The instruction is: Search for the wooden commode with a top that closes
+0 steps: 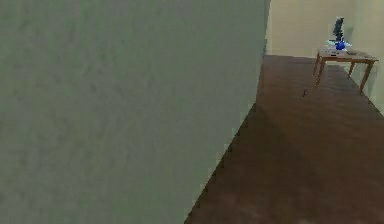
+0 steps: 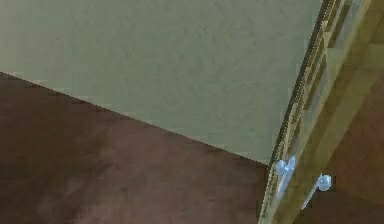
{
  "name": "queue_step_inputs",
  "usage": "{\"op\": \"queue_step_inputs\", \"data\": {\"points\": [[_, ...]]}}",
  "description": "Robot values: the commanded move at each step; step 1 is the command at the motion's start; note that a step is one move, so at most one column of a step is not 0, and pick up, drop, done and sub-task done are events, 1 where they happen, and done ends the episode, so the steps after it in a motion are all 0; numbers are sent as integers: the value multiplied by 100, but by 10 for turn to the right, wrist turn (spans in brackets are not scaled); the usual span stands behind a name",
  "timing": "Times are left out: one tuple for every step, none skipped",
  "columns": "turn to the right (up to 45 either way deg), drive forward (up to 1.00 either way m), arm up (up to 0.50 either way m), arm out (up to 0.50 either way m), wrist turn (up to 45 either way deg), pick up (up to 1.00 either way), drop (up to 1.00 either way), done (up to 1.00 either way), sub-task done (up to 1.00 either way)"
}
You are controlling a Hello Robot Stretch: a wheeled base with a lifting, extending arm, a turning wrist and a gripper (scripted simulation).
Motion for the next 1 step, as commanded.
{"op": "queue_step_inputs", "data": {"points": [[240,0,0,0,0,0,0,0,0]]}}
